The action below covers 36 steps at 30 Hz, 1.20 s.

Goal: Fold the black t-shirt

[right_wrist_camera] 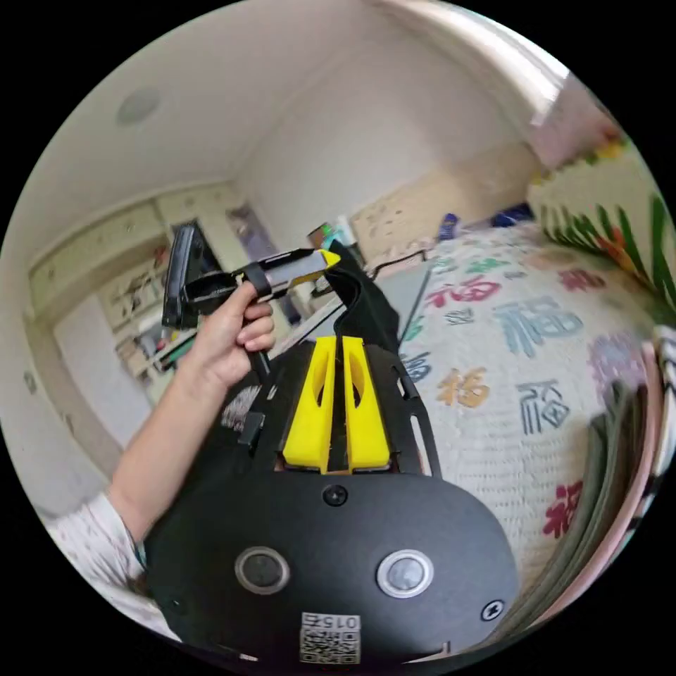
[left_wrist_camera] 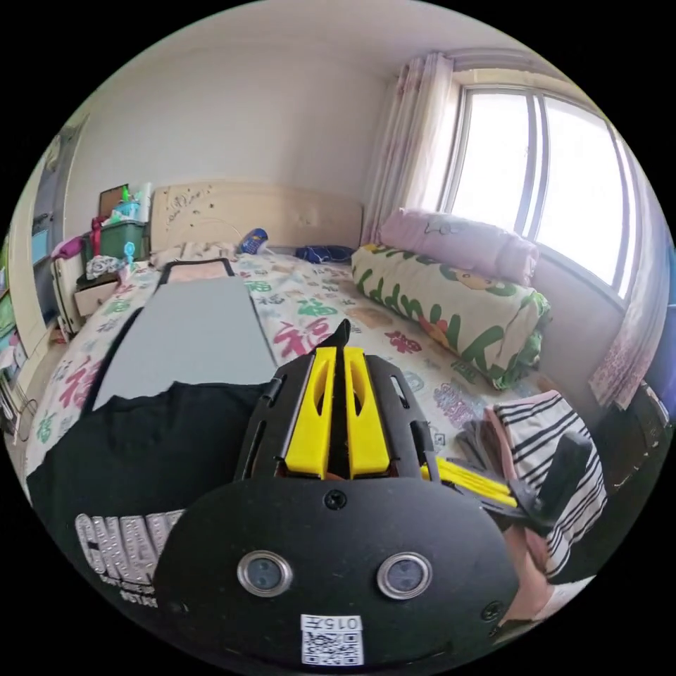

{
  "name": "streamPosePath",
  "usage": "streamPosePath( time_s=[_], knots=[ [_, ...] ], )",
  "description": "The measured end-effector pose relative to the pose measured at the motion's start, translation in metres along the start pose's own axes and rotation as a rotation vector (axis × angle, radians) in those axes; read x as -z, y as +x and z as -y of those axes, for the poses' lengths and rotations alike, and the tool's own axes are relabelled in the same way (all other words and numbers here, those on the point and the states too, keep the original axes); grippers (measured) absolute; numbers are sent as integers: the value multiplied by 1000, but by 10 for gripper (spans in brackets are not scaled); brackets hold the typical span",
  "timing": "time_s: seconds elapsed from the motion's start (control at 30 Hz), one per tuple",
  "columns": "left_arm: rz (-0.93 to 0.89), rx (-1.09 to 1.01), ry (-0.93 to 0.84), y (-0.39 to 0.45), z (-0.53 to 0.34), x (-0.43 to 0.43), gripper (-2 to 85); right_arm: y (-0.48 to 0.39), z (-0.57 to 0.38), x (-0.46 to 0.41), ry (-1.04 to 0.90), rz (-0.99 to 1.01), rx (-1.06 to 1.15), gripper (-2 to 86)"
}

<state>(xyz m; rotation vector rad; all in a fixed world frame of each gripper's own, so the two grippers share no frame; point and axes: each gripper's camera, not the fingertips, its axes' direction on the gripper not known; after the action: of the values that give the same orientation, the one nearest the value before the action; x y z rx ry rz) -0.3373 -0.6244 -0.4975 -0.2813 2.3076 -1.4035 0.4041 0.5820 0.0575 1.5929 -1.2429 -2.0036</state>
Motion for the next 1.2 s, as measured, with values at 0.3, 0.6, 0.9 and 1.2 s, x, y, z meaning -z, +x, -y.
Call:
streamPosePath(
  time_s=[0.3, 0.6, 0.9, 1.2],
  knots=[
    [140, 141, -141, -213, -147, 60, 57, -126, -191, -127, -389, 59, 418, 33],
    [-201, -339, -208, -199, -204, 64, 114, -41, -281, -161, -318, -201, 248, 78],
    [-346, -592, -439, -216, -268, 47, 102, 31, -338, -218, -411, -57, 90, 77],
    [-247, -685, -429, -241, -306, 55, 87, 59, -377, -297, -487, -206, 172, 105]
  ],
)
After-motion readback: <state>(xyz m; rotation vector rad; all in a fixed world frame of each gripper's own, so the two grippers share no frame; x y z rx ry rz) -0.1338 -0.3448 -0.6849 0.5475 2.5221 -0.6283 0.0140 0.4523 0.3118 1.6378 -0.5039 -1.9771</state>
